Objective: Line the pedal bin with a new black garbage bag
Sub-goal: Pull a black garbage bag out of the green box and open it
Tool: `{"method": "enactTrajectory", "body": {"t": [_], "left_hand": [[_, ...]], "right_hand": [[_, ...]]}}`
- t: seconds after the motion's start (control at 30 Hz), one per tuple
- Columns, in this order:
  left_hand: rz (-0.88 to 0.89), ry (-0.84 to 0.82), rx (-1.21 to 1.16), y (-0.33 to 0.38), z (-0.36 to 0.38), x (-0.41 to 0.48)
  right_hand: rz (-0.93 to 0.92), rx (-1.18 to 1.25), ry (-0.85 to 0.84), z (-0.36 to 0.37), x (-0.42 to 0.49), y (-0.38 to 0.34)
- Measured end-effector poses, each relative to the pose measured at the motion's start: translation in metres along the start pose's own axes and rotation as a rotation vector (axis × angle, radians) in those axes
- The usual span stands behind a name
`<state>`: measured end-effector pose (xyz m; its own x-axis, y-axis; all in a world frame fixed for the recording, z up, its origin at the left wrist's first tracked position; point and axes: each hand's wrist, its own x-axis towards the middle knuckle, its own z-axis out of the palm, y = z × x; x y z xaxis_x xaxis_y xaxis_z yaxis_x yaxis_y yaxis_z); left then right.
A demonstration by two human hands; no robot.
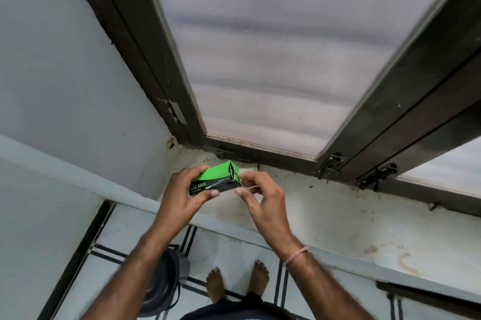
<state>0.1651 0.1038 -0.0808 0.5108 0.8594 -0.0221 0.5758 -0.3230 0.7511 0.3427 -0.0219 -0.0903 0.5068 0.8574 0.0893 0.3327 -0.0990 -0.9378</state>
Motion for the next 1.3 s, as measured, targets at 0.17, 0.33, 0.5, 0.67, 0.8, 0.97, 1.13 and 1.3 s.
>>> {"method": "enactTrajectory", "body": {"t": [0.17,0.33,0.5,0.67,0.8,0.97,1.13,1.3], "left_hand": [[0.015,-0.023,0.032,0.003,-0.002,-0.002],[0.04,-0.017,0.083,0.008,-0.004,-0.003],[0.068,-0.059,0.141,0.012,-0.012,0.002],[0.068,-0.059,0.18,0.016,-0.017,0.002],[0.071,-0.06,0.293,0.026,-0.022,0.002],[0.244,-0.073,0.633,0.06,-0.029,0.007],[0.454,-0.128,0.97,0.099,-0.03,0.016],[0.456,-0.061,1.018,0.102,-0.044,0.028]], "right_hand": [[0.018,0.05,-0.046,0.003,-0.004,-0.004],[0.049,0.071,-0.058,0.003,0.0,-0.01],[0.068,0.113,-0.088,-0.003,0.006,-0.013],[0.124,0.153,-0.108,-0.005,0.005,-0.014],[0.224,0.318,-0.137,-0.003,-0.001,-0.014],[0.477,0.598,-0.141,0.003,0.003,-0.018],[0.605,0.906,-0.146,0.001,0.012,-0.019],[0.625,1.011,-0.067,-0.003,0.013,-0.019]]}}
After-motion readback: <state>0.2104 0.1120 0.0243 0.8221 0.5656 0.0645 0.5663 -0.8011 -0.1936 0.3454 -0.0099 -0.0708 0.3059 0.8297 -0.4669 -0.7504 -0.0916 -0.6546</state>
